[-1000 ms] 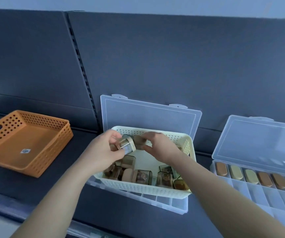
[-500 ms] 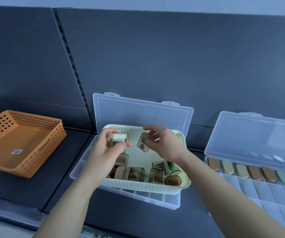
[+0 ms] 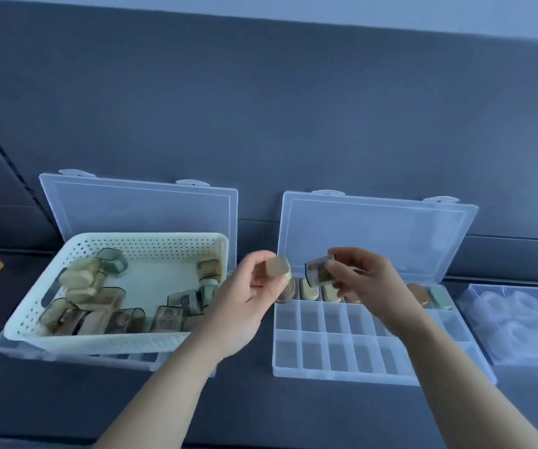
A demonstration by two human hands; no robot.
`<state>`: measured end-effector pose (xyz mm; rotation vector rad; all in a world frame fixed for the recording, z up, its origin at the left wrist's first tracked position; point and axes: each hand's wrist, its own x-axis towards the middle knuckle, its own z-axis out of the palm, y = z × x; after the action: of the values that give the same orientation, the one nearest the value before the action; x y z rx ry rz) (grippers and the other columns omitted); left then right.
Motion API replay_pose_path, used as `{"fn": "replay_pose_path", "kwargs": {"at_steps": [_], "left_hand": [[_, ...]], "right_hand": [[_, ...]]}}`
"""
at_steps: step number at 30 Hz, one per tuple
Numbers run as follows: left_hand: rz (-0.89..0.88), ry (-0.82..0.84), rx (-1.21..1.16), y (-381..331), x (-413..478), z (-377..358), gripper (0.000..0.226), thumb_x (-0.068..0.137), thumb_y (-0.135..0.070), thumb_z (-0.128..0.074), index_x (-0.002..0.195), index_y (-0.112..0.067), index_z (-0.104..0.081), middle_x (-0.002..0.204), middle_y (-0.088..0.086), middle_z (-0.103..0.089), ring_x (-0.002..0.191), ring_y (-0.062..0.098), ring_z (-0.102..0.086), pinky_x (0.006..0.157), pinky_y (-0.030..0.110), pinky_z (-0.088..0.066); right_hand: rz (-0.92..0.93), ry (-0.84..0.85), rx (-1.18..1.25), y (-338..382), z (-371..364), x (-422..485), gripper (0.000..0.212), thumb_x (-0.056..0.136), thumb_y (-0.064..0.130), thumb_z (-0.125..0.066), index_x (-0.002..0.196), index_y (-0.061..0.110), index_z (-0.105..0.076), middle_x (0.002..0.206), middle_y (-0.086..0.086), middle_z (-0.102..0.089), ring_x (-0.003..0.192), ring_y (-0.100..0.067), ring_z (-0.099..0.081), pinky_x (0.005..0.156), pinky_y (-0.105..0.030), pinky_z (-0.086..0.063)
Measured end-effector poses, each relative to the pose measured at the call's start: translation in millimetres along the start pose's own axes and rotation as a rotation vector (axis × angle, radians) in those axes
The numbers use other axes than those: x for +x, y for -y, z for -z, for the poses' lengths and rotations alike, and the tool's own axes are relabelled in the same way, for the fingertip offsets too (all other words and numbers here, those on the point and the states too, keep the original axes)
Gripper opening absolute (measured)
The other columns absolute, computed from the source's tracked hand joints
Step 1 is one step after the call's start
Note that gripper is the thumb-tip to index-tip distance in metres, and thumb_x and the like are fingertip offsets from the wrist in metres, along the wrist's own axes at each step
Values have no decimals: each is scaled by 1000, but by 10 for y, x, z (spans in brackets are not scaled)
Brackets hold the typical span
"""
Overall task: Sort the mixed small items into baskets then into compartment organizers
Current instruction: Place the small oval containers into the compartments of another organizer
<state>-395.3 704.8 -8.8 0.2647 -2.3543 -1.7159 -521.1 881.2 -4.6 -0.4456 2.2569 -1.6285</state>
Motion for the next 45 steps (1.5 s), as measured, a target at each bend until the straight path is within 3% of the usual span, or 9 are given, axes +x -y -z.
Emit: {"fn": "replay_pose_path", "kwargs": {"at_steps": [5, 8, 12, 20, 25, 32, 36, 41, 45], "left_hand": [[43, 25, 362, 351, 54, -368, 38, 94, -34, -54, 129, -27, -40, 128, -9, -41, 108, 6, -54, 96, 25, -45], [76, 85, 547, 463, 97, -454, 45, 96, -33, -52, 137, -24, -36, 134, -7, -38, 108, 10, -50, 92, 22, -39], [95, 155, 671, 578, 154, -509, 48, 96, -29, -52, 142, -21, -37, 140, -6, -33, 128, 13, -35, 105, 23, -30], [166, 168, 656, 594, 151, -511, 57, 95, -29, -54, 147, -23, -30, 138, -6, -28, 130, 13, -30, 107, 26, -31], [151, 94, 622, 598, 113, -519, 53, 94, -31, -56, 143, -22, -37, 133, -7, -34, 120, 9, -40, 99, 20, -33], [137, 32, 606, 575, 51, -509, 51, 94, -34, -54, 141, -21, -39, 131, -7, -37, 117, 9, -46, 99, 22, -39], [51, -7, 578, 374, -69, -422, 48, 94, -35, -53, 140, -23, -42, 128, -11, -41, 116, 4, -46, 102, 24, -40], [-29, -151, 544, 16, -249, 139, 37, 91, -28, -60, 128, -26, -55, 115, -14, -55, 101, -5, -51, 89, 7, -38], [133, -141, 697, 32, -269, 891, 33, 91, -34, -60, 123, -27, -60, 115, -15, -61, 106, 1, -55, 94, 23, -43]], "right_hand": [[-12, -1, -38, -283, 173, -13, 26, 85, 15, -70, 110, 13, -64, 87, 2, -66, 57, -12, -60, 58, -23, -54], [-20, 35, -46, -413, 188, -13, 26, 85, 14, -69, 110, 13, -63, 86, 2, -66, 59, -11, -61, 61, -23, -56], [17, 103, -159, -493, 158, -6, 24, 83, 15, -69, 105, 21, -61, 92, 2, -67, 65, -13, -63, 59, -18, -54], [204, 182, -519, -590, 8, 29, 33, 81, 25, -70, 112, 22, -61, 103, 7, -59, 71, -5, -56, 63, -7, -42], [257, 237, -681, -613, -161, 48, 28, 79, 25, -67, 106, 17, -61, 97, 1, -53, 72, -15, -53, 71, -26, -49], [265, 262, -833, -621, -252, 47, 32, 84, 35, -63, 110, 16, -60, 106, 0, -51, 83, -21, -58, 70, -27, -47], [349, 198, -827, -553, -238, 21, 35, 85, 35, -64, 113, 14, -61, 110, 0, -56, 95, -21, -58, 76, -32, -50], [461, 194, -650, -200, -381, -11, 30, 88, 33, -64, 116, 21, -63, 112, 6, -62, 97, -14, -61, 80, -25, -50], [442, 276, -501, 111, -676, 20, 33, 89, 30, -64, 122, 22, -62, 113, 13, -61, 102, -3, -58, 89, -14, -43]]}}
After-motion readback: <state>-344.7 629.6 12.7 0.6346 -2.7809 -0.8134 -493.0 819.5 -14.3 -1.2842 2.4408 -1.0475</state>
